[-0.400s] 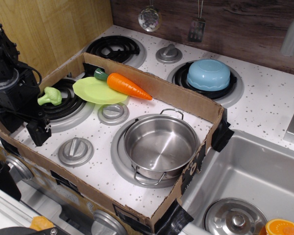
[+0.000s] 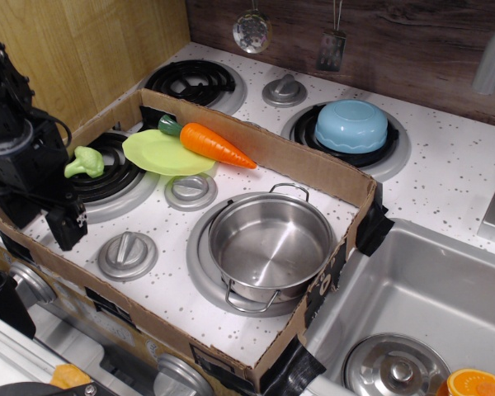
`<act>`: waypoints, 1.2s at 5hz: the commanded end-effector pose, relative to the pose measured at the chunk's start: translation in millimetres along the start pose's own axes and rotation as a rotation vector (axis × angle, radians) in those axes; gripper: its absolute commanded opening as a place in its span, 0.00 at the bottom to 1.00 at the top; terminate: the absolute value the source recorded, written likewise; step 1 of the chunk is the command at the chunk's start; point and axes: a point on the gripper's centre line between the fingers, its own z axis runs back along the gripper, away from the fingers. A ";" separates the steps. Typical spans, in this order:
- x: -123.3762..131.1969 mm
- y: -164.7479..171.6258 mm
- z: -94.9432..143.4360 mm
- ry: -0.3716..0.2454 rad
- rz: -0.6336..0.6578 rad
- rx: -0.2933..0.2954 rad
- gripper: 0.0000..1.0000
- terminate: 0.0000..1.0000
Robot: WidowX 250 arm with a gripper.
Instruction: Take carrot off plate
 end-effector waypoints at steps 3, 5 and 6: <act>71.9 10.4 56.7 0.063 0.649 -0.076 1.00 0.00; 116.5 8.0 61.2 -0.042 0.824 -0.108 1.00 0.00; 136.3 -3.8 58.8 -0.014 0.816 -0.056 1.00 0.00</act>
